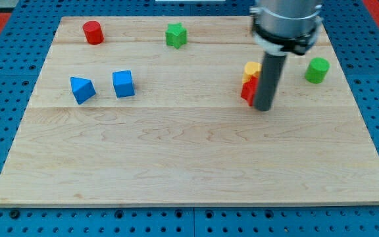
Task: Push the green circle near to the red star
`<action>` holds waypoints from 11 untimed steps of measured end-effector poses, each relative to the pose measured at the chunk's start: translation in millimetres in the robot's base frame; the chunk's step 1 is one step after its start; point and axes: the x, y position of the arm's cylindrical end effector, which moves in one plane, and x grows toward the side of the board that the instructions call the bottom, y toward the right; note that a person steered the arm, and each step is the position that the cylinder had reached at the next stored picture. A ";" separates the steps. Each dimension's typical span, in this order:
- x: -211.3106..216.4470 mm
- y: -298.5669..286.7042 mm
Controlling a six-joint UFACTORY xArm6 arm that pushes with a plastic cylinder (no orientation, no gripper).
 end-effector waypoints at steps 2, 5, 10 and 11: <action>-17.4 52.3; -25.2 155.2; -92.3 84.6; -89.1 15.1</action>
